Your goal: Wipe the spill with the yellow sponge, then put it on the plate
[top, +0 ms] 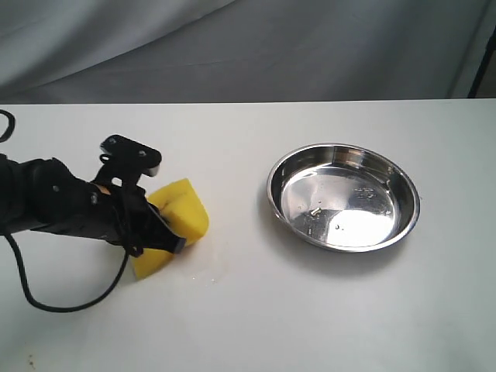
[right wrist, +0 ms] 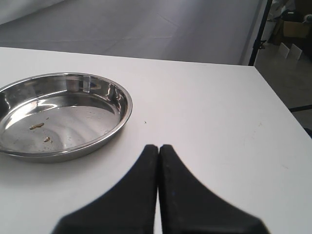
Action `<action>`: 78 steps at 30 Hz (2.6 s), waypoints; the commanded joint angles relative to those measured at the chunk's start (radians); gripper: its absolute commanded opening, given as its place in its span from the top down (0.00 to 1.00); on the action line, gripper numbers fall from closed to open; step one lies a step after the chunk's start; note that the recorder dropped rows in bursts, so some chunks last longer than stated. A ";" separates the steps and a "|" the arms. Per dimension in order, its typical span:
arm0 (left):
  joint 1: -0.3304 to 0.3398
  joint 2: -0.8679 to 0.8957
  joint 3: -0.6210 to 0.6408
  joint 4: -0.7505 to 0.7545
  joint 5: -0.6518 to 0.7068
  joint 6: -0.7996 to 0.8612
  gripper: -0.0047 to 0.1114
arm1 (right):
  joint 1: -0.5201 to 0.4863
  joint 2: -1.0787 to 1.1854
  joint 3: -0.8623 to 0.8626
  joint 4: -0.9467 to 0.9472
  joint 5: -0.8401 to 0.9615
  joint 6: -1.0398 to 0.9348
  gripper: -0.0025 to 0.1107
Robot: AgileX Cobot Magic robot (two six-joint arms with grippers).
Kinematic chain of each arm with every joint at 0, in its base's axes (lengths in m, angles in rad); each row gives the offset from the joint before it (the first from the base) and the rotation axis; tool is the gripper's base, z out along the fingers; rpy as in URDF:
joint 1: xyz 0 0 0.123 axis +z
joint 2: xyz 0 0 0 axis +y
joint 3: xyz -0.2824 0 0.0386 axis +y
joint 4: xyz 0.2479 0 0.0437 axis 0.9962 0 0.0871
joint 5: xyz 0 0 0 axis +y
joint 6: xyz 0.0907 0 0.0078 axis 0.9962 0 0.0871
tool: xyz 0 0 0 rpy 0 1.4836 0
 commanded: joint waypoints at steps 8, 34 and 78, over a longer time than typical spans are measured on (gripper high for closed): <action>0.323 0.015 0.005 0.001 -0.017 0.026 0.96 | 0.001 -0.007 0.004 -0.007 -0.004 0.005 0.98; 0.494 -0.153 0.005 0.006 -0.096 0.026 0.96 | 0.001 -0.007 0.004 -0.007 -0.004 0.005 0.98; -0.065 0.117 -0.111 -0.055 0.225 0.021 0.96 | 0.001 -0.007 0.004 -0.007 -0.004 0.005 0.98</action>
